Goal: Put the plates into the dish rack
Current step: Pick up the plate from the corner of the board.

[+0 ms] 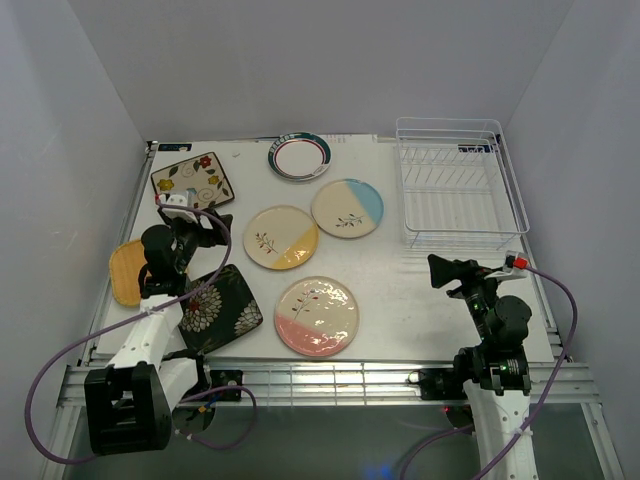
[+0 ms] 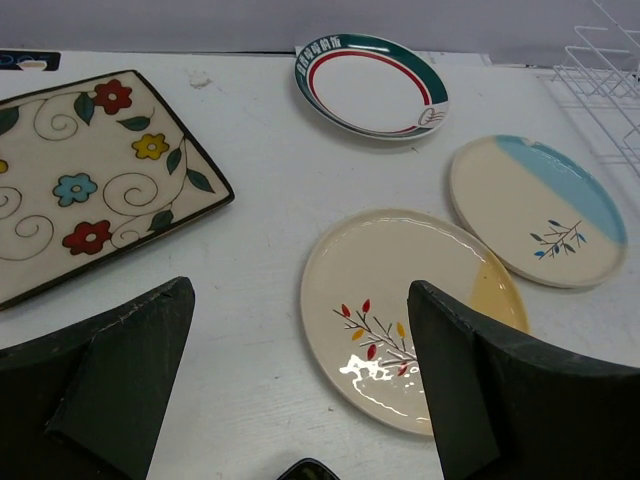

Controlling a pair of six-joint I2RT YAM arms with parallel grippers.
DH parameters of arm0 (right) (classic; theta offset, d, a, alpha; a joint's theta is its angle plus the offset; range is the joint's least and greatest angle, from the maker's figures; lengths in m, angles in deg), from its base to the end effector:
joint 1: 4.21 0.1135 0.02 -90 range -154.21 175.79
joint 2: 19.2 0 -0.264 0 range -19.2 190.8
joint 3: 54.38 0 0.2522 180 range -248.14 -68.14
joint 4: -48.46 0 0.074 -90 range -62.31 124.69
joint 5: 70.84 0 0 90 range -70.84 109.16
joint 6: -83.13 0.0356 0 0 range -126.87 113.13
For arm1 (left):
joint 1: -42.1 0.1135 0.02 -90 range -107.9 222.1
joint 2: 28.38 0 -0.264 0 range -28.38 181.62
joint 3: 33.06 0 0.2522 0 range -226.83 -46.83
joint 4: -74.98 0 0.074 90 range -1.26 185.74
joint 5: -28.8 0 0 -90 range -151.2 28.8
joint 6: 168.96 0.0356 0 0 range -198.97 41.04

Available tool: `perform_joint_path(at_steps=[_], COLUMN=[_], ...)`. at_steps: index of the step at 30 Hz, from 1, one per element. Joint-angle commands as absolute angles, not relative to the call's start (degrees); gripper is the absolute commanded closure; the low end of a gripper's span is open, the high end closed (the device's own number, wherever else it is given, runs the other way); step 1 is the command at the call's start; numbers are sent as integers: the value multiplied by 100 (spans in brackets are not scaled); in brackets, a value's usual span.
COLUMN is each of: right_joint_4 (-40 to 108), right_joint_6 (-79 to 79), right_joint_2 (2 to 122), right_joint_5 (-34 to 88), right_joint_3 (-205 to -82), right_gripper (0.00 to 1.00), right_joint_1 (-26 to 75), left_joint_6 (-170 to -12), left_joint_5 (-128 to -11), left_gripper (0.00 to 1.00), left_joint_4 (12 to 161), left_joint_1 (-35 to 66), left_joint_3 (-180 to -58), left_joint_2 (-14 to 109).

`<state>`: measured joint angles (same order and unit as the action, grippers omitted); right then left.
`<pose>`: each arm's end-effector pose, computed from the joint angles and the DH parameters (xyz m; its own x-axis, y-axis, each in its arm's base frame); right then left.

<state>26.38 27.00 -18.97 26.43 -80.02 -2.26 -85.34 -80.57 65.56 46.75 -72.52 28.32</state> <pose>0.0927 0.0077 0.2291 -0.0410 0.5518 -0.8330 -0.1652 0.8185 0.5503 0.2227 0.0063 0.2448 -0.1627 -0.1184 -0.9796 0.2344 0.9597 -0.1549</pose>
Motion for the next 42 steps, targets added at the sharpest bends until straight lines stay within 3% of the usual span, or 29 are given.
perform_joint_path(at_steps=[1, 10, 17, 28, 42], right_joint_4=[3082, 3408, 3399, 3575, 3487], right_joint_6=[2547, 2749, 2855, 2802, 3110], right_joint_2=[-1947, -1428, -1761, -1824, -2527], right_joint_5=[2918, 3498, 3524, 3454, 3586], right_joint_3=[-8035, -8097, -8097, -8009, -7930], right_gripper=[10, 10, 10, 10, 10], right_joint_1=[-202, -202, -210, -202, -202], left_joint_6=[-8907, -9583, -10277, -11665, -12317], left_joint_5=[-8203, -8018, -8027, -7710, -7826], left_gripper=[2, 2, 2, 2, 2], left_joint_4=[6572, 6537, 6554, 7028, 7099], left_joint_1=[4676, 4676, 4676, 4667, 4220], left_joint_3=[-7460, -7486, -8599, -11051, -12724], left_joint_2=[2857, 2733, 4217, 7644, 9105])
